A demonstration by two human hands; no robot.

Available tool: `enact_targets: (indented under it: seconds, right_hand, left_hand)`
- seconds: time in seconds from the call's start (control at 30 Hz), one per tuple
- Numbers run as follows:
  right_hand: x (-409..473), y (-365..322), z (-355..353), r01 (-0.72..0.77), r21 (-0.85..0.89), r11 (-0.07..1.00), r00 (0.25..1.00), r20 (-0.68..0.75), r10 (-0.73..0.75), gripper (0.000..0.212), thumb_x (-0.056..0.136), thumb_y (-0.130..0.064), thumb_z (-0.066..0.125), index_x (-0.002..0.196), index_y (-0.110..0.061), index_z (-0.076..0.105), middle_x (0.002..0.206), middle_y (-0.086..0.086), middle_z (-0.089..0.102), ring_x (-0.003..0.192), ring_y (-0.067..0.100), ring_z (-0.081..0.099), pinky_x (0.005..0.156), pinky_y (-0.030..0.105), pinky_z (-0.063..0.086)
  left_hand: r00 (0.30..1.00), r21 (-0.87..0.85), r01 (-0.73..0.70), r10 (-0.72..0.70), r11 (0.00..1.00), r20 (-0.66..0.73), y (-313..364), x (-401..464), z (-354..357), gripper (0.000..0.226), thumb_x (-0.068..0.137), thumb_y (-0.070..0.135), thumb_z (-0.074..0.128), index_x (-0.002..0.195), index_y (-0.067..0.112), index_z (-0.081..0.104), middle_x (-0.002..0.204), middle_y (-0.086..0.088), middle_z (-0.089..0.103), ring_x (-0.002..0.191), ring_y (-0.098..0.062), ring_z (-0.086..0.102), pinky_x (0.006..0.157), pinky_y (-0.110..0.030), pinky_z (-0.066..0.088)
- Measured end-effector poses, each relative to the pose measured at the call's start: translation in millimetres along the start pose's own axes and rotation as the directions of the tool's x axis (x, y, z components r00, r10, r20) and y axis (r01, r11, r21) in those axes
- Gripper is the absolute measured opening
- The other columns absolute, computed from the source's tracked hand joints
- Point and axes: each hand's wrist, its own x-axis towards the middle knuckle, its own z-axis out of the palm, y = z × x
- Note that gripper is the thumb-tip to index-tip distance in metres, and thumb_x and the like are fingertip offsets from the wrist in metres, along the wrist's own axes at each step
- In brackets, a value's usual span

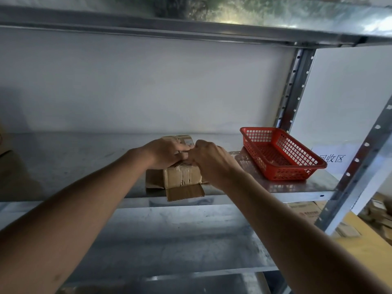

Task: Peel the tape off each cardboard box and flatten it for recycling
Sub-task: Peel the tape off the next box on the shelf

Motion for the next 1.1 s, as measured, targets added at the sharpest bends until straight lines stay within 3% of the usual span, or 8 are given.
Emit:
enact_targets:
  seconds: [0.13, 0.27, 0.4, 0.6, 0.67, 0.87, 0.97, 1.1]
  right_hand:
    - [1, -5, 1, -0.140, 0.225, 0.964, 0.988, -0.028, 0.150, 0.025, 0.093, 0.004, 0.061, 0.098, -0.010, 0.081, 0.101, 0.009, 0.074, 0.086, 0.026, 0.070, 0.076, 0.037, 0.059]
    - [-1, 3, -4, -0.339, 0.500, 0.797, 0.926, 0.029, 0.376, 0.012, 0.084, -0.007, 0.074, 0.084, -0.015, 0.084, 0.076, 0.005, 0.077, 0.069, 0.019, 0.073, 0.066, 0.034, 0.062]
    - [-6, 16, 2, -0.449, 0.460, 0.766, 0.863, 0.000, 0.506, 0.014, 0.089, -0.004, 0.069, 0.091, -0.012, 0.081, 0.088, 0.009, 0.077, 0.080, 0.026, 0.072, 0.071, 0.035, 0.061]
    - [-5, 24, 17, -0.514, 0.491, 0.703, 0.804, -0.009, 0.594, 0.011, 0.096, -0.008, 0.065, 0.101, -0.013, 0.074, 0.101, 0.009, 0.059, 0.104, 0.024, 0.059, 0.081, 0.035, 0.055]
    - [-5, 24, 16, -0.513, 0.479, 0.713, 0.812, 0.001, 0.584, 0.011, 0.094, -0.009, 0.066, 0.099, -0.015, 0.074, 0.104, 0.007, 0.055, 0.107, 0.022, 0.056, 0.078, 0.031, 0.050]
    - [-9, 25, 10, -0.435, 0.402, 0.806, 0.888, 0.047, 0.457, 0.023, 0.076, 0.005, 0.056, 0.084, -0.010, 0.070, 0.081, -0.005, 0.069, 0.079, 0.017, 0.061, 0.056, 0.028, 0.047]
    - [-12, 26, 14, -0.397, 0.411, 0.821, 0.908, 0.049, 0.415, 0.023, 0.081, 0.003, 0.059, 0.087, -0.017, 0.068, 0.084, -0.011, 0.068, 0.082, 0.015, 0.063, 0.065, 0.031, 0.052]
    - [-14, 34, 21, -0.362, 0.582, 0.728, 0.889, -0.018, 0.457, 0.016, 0.092, -0.011, 0.069, 0.086, -0.026, 0.071, 0.085, -0.009, 0.075, 0.084, 0.008, 0.069, 0.071, 0.030, 0.056]
  left_hand:
    - [0.999, -0.044, 0.035, -0.034, 0.998, 0.011, 1, 0, 3, 0.041, 0.109, 0.042, 0.041, 0.149, 0.039, 0.051, 0.152, -0.004, 0.051, 0.139, -0.025, 0.045, 0.100, -0.033, 0.033]
    - [0.999, 0.062, 0.041, -0.043, 0.997, 0.020, 3, 2, 0, 0.044, 0.111, 0.045, 0.034, 0.154, 0.043, 0.043, 0.156, -0.007, 0.046, 0.144, -0.028, 0.040, 0.110, -0.035, 0.030]
    - [0.976, 0.200, 0.194, -0.209, 0.961, 0.057, 5, -1, -3, 0.046, 0.104, 0.066, 0.024, 0.150, 0.065, 0.029, 0.159, -0.005, 0.030, 0.146, -0.036, 0.026, 0.118, -0.051, 0.026]
    - [0.963, 0.419, 0.258, -0.268, 0.871, -0.037, 9, -2, 0, 0.062, 0.100, 0.072, 0.010, 0.159, 0.054, 0.018, 0.154, -0.020, 0.033, 0.140, -0.041, 0.032, 0.112, -0.050, 0.022]
    - [0.970, 0.385, 0.239, -0.237, 0.891, -0.055, 8, -2, 5, 0.061, 0.103, 0.067, 0.013, 0.161, 0.047, 0.022, 0.151, -0.018, 0.037, 0.140, -0.040, 0.034, 0.113, -0.051, 0.026]
    - [0.983, 0.183, 0.183, -0.177, 0.966, -0.049, -2, -1, 15, 0.062, 0.106, 0.059, 0.019, 0.160, 0.033, 0.033, 0.162, -0.007, 0.040, 0.149, -0.029, 0.034, 0.119, -0.053, 0.034]
    - [0.984, 0.118, 0.175, -0.169, 0.978, -0.057, -5, 1, 14, 0.061, 0.106, 0.061, 0.026, 0.158, 0.032, 0.038, 0.160, -0.007, 0.044, 0.147, -0.029, 0.037, 0.117, -0.049, 0.035]
    - [0.962, -0.058, 0.267, -0.270, 0.962, -0.045, 0, 6, 7, 0.066, 0.083, 0.086, 0.039, 0.131, 0.045, 0.057, 0.136, -0.005, 0.052, 0.118, -0.029, 0.055, 0.099, -0.045, 0.048]
